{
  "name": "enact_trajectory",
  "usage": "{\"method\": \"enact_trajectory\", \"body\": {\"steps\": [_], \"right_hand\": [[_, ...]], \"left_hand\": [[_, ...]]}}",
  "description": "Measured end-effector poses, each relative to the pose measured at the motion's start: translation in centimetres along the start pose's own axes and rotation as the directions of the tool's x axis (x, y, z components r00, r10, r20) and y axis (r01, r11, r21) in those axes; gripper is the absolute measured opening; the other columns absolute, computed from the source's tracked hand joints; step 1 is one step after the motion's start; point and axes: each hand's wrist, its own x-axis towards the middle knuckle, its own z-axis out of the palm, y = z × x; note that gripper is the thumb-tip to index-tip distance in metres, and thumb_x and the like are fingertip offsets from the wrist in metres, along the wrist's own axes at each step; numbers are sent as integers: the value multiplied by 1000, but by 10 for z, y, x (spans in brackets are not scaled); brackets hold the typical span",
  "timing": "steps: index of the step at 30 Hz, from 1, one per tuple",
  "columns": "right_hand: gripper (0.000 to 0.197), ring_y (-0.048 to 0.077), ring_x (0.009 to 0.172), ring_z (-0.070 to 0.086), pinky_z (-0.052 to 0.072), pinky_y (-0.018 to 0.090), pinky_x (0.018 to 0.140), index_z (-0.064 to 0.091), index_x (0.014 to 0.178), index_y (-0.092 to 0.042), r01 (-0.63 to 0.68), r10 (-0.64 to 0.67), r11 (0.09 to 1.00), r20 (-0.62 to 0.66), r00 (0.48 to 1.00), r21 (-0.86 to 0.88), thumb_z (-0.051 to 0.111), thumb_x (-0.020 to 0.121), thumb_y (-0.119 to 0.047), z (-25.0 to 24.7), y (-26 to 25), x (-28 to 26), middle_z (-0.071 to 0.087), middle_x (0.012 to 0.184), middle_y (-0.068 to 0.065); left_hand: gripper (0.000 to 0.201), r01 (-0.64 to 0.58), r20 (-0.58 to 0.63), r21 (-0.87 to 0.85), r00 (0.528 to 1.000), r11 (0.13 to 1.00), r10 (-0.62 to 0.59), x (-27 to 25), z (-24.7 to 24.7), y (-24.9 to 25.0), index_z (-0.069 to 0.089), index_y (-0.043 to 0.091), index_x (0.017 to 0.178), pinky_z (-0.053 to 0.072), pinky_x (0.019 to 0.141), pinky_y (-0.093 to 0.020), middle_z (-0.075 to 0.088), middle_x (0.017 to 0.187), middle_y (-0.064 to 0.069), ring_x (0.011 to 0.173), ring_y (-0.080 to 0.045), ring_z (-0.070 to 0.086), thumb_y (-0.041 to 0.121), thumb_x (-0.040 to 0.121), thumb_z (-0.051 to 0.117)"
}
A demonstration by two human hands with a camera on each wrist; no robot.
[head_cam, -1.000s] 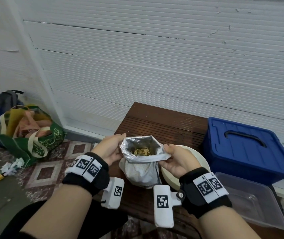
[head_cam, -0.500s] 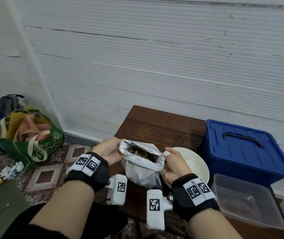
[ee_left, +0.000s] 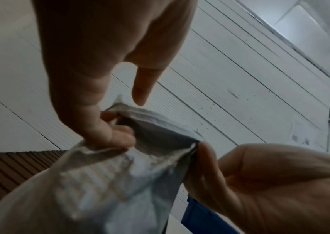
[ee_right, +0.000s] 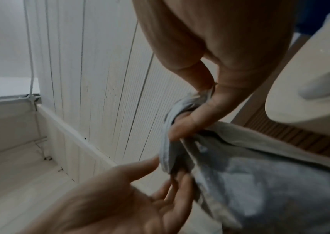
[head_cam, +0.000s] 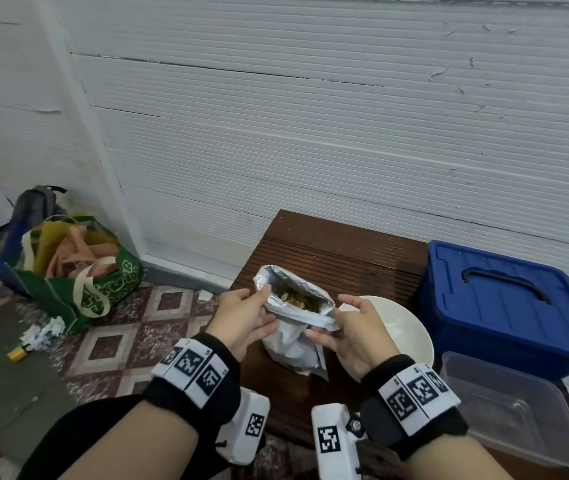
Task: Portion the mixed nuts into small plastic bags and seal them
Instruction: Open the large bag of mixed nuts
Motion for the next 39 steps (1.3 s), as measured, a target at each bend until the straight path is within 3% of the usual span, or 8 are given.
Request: {"method": "enact_trajectory", "body": {"steps": [6, 10, 13, 16, 21, 29, 35, 39], "right_hand": [[38, 26, 48, 59, 54, 36, 48, 36, 123, -14, 2, 26, 947, 83, 996, -321, 47, 91, 3, -4, 9, -11, 60, 65, 14], [26, 23, 66, 58, 50, 30, 53, 42, 119, -14, 111, -143, 929, -65, 988, -352, 48, 95, -15, -1, 0, 15, 58, 83, 12], [33, 23, 95, 59, 50, 36, 84, 45, 121, -13, 120, -158, 904, -61, 985, -411, 50, 96, -34, 8, 2, 30, 58, 104, 5], [31, 16, 99, 54, 44, 28, 88, 47, 126, -16, 162, -207, 883, -54, 977, -441, 51, 97, -27, 10, 2, 38, 53, 107, -2], [23, 28, 111, 59, 50, 42, 95, 51, 109, -25, 130, -146, 943, -30, 989, -305, 63, 91, -17, 6, 5, 40, 59, 121, 10], [35, 19, 66, 57, 48, 31, 51, 43, 119, -20, 50, -53, 997, -46, 998, -56, 48, 94, 4, -11, 12, 30, 62, 89, 11], [33, 15, 57, 54, 48, 25, 42, 44, 123, -14, 98, -100, 991, -11, 995, -88, 57, 93, -7, -10, 2, 27, 61, 84, 10], [38, 14, 59, 54, 54, 29, 48, 39, 124, -14, 86, -84, 994, 35, 996, -68, 57, 93, -2, 6, 3, 21, 59, 82, 11]], "left_hand": [[64, -53, -26, -8, 998, 999, 53, 9, 5, 13, 31, 1, 144, 56, 64, -35, 64, 112, -21, 83, -24, 67, 3, 89, 63], [57, -47, -4, 53, 999, 998, 47, 7, 12, 14, 36, 0, 142, 56, 52, -29, 67, 100, -16, 77, -22, 69, 5, 90, 60], [60, -67, -41, 80, 997, 995, 70, 8, 18, 14, 34, 2, 139, 58, 62, -33, 64, 111, -20, 90, -28, 68, 6, 88, 64], [66, -72, -53, 67, 996, 995, 76, 10, 24, 14, 29, 3, 142, 57, 72, -38, 61, 118, -25, 100, -32, 65, 2, 87, 64], [54, -40, -17, 13, 999, 999, 40, 9, 24, 15, 30, 3, 142, 53, 63, -35, 62, 104, -19, 78, -23, 62, -5, 93, 52], [51, 99, 33, -39, 995, 994, -97, 13, 19, 24, 33, 3, 144, 56, 46, -36, 60, 99, -22, 78, -27, 61, -14, 95, 34], [42, -6, 53, 39, 999, 999, 4, -1, 18, 32, 42, 0, 132, 55, 66, -29, 65, 96, -12, 78, -18, 63, 0, 92, 58], [49, -166, -54, 378, 978, 911, 201, -4, 18, 25, 44, 14, 128, 49, 82, -30, 57, 105, 0, 97, -18, 54, 26, 88, 69]]}}
